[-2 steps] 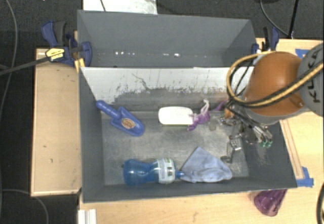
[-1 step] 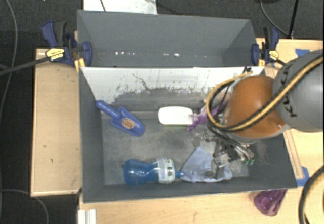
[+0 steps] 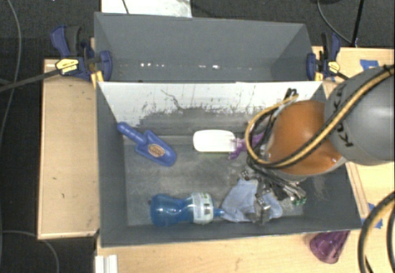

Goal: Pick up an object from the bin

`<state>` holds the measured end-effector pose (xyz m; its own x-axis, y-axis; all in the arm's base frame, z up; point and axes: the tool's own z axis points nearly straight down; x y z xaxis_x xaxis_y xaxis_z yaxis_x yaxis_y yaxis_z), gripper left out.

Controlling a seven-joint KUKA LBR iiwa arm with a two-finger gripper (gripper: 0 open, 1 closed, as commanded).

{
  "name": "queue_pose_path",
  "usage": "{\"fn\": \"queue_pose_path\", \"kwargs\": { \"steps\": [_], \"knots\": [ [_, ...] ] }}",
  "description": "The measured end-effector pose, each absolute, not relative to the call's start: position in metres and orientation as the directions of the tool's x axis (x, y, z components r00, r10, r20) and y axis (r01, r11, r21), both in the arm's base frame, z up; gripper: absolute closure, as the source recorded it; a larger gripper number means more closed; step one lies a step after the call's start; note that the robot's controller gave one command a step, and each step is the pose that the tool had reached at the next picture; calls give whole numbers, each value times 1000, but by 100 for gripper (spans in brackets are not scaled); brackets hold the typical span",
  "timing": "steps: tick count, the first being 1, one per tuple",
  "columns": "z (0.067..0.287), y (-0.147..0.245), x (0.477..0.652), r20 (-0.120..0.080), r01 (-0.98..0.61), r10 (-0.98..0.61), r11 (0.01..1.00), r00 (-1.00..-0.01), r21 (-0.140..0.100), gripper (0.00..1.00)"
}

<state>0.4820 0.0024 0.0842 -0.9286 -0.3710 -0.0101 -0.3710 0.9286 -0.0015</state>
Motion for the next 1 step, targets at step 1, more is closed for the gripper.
{"fn": "queue_pose_path", "kwargs": {
  "steps": [1],
  "knots": [
    [71, 24, 489, -14, -469, -469, 883, -883, -7, 100]
  ]
}}
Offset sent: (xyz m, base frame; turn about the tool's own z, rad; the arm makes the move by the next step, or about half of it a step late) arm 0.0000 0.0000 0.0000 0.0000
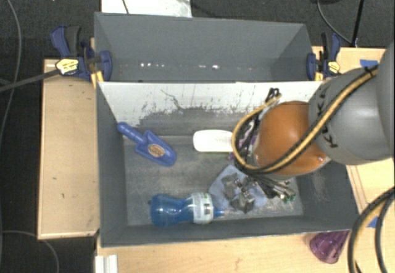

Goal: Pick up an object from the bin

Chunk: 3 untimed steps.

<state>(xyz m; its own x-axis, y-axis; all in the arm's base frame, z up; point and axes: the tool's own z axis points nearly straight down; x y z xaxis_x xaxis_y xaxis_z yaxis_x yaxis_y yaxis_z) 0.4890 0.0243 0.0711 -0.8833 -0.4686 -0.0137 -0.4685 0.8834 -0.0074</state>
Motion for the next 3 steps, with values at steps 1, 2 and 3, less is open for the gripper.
{"fn": "queue_pose_path", "kwargs": {
  "steps": [1, 2, 3],
  "knots": [
    [71, 24, 489, -14, -470, -470, 883, -883, -7, 100],
    [113, 28, 485, -6, -478, -478, 879, -878, -3, 100],
    [182, 38, 494, -11, -535, -535, 845, -845, -6, 100]
  ]
}}
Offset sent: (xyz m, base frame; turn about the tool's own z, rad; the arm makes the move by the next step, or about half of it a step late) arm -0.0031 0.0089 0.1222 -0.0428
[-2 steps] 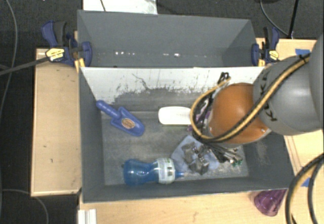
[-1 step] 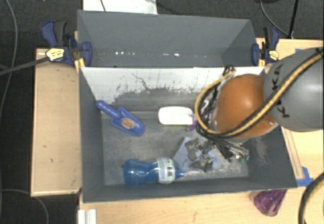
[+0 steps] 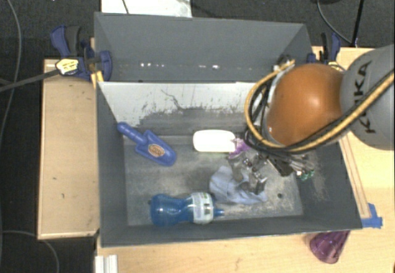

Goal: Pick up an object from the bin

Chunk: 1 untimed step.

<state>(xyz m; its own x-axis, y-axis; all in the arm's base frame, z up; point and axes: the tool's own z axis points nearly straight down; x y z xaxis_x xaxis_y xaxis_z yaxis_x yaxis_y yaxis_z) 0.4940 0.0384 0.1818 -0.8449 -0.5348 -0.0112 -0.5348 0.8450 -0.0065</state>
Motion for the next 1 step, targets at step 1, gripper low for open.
{"fn": "queue_pose_path", "kwargs": {
  "steps": [1],
  "knots": [
    [241, 42, 498, -8, -538, -538, 843, -843, -4, 100]
  ]
}}
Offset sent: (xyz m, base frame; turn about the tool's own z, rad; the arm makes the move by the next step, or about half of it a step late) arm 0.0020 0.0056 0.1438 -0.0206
